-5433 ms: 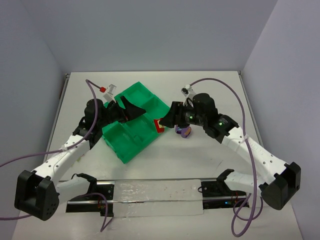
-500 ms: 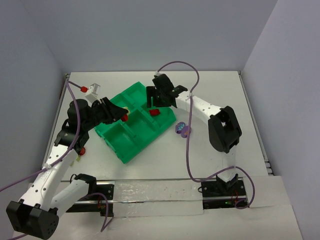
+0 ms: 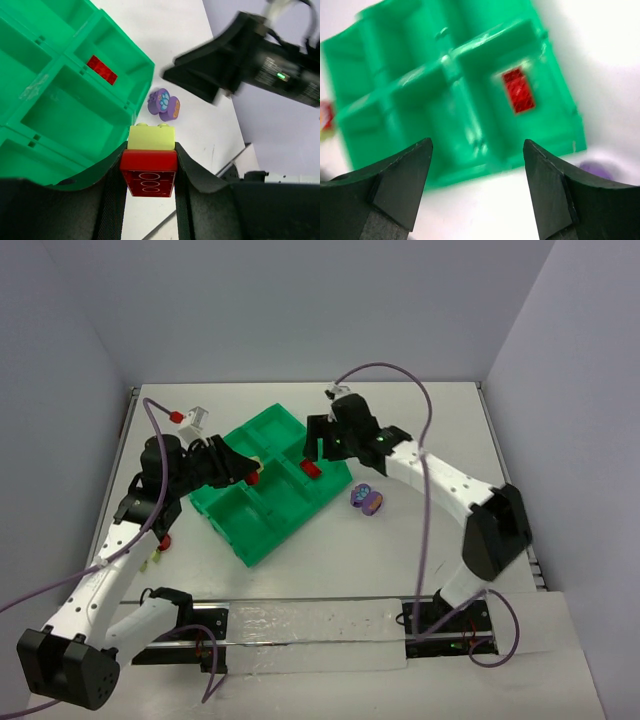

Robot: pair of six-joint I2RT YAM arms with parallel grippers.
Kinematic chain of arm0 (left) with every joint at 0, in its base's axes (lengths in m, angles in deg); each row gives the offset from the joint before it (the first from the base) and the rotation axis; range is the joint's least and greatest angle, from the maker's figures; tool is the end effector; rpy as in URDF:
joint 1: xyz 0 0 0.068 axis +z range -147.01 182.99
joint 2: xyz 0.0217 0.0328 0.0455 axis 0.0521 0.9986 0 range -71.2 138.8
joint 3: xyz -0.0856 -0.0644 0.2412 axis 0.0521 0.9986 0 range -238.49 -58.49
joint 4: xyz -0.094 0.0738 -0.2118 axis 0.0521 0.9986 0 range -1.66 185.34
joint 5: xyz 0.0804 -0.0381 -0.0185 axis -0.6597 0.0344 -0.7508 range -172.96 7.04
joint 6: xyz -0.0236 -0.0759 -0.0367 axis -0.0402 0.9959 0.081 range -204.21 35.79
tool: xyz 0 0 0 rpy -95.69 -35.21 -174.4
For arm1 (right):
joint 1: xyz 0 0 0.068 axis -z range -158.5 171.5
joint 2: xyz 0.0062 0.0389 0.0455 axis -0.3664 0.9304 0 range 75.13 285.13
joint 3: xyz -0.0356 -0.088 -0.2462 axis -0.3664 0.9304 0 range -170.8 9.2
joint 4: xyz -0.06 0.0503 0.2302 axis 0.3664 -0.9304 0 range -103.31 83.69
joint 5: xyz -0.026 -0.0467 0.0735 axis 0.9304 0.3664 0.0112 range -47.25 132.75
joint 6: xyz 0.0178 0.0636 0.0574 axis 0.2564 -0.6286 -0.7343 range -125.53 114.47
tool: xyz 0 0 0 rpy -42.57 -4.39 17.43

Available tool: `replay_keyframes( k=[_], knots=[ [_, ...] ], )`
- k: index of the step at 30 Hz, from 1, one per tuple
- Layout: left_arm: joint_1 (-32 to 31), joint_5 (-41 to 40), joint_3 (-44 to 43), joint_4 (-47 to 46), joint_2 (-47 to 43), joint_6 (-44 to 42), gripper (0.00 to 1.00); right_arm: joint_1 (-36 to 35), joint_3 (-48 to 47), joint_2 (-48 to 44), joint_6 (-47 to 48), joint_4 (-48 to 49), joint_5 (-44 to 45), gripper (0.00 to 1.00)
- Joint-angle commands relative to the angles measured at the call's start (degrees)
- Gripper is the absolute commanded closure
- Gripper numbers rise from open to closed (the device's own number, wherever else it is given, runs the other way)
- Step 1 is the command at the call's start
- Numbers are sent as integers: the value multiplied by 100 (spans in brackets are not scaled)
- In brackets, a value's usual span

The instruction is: Sort the legos into containers by color

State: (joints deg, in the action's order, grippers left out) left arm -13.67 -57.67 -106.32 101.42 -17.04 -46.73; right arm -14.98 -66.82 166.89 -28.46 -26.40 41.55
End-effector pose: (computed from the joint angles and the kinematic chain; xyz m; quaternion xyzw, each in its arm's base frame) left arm 0.2179 -0.0997 0.3070 -0.0196 0.8061 -0.4157 0.4207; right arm 0.3077 0.2295 0.2760 -0.1097 0.8835 0.2337 0.3909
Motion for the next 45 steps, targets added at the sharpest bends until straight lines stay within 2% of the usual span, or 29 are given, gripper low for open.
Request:
replay_keyframes(
  k=[1,5,10,11,15,22,32,35,39,42,43,45],
  knots=[
    [76,1402,-123,-794,-3,-165,100,14,1051,-1364,119,1434,-1440,20],
    [84,2594,252,-2495,-77,338,100,123,1962,-2080,71,2596,-2872,20],
    [84,2974,335,-3127,91,660,100,220,2107,-2200,-406,2974,-3821,23],
    [84,2998,360,-3268,118,742,100,213,2219,-2206,-572,3319,-4100,23],
    [84,3073,406,-3449,95,851,100,220,2338,-2184,-1039,3943,-4335,25],
    [84,3158,424,-3470,25,858,100,203,2155,-1856,-1658,4753,-4859,33],
    [84,3201,449,-3607,25,943,100,105,1903,-1539,-1831,4984,-5165,33],
    [84,3162,419,-3434,20,847,100,69,1769,-1598,-1341,4485,-4981,33],
    [84,3165,346,-3095,29,714,100,45,1452,-1839,-268,2953,-4515,32],
    [84,3055,258,-2693,-10,308,100,45,1024,-1987,380,1390,-3633,26],
    [84,2978,216,-2538,-11,180,100,45,887,-1987,444,1077,-3624,24],
    [76,2718,93,-2066,21,-195,100,61,543,-1923,31,356,-2976,21]
  ],
)
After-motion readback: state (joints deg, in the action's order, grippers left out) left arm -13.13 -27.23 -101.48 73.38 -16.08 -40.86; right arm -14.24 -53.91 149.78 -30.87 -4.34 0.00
